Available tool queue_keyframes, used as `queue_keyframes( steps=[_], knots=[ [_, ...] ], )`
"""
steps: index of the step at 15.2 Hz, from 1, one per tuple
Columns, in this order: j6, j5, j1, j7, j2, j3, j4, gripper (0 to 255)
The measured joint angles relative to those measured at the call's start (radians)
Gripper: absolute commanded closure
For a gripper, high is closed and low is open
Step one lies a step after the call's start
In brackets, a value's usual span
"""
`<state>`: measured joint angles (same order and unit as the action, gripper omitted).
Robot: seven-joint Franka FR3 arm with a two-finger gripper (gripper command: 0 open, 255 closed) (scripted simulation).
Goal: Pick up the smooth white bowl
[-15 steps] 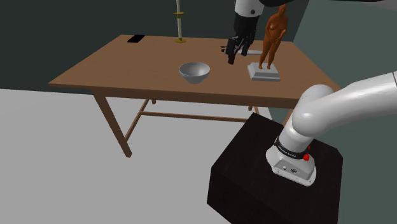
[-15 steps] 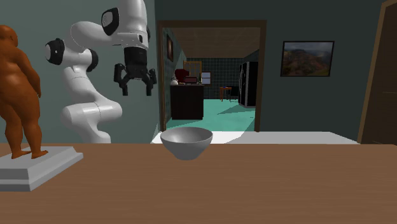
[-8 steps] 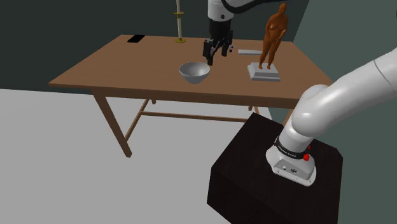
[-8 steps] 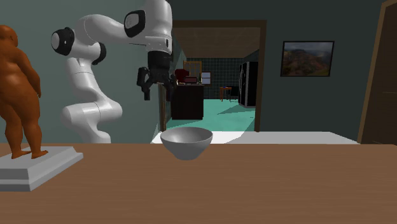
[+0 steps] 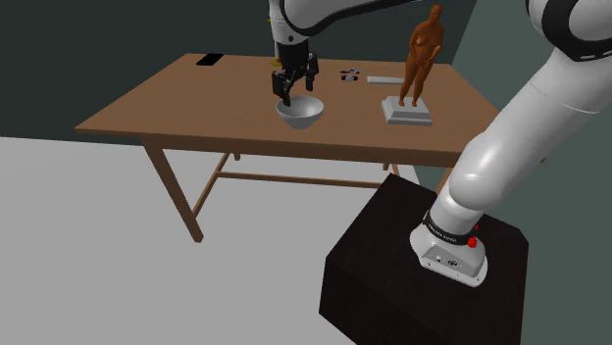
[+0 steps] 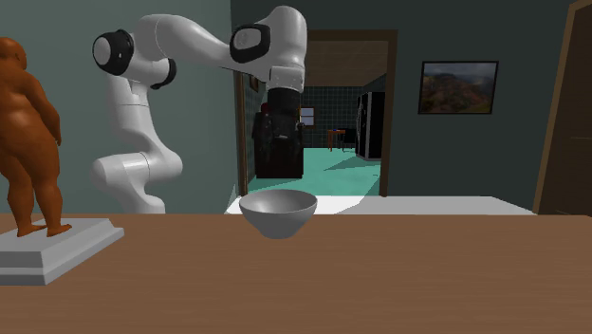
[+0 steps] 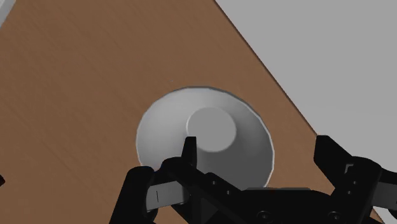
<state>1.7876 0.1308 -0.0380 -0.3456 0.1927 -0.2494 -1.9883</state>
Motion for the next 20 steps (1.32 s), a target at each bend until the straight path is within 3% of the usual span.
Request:
queue_keyframes(
  steps=[4, 11, 12, 20],
  knots=[
    [-0.006, 0.057, 0.007, -0.056, -0.151, -0.029, 0.127, 0],
    [0.072, 0.070, 0.008, -0.080, -0.175, -0.031, 0.066, 0],
    [0.077, 0.071, 0.009, -0.082, -0.178, -0.031, 0.064, 255],
    [0.083, 0.073, 0.008, -0.083, -0.181, -0.031, 0.062, 255]
  ],
)
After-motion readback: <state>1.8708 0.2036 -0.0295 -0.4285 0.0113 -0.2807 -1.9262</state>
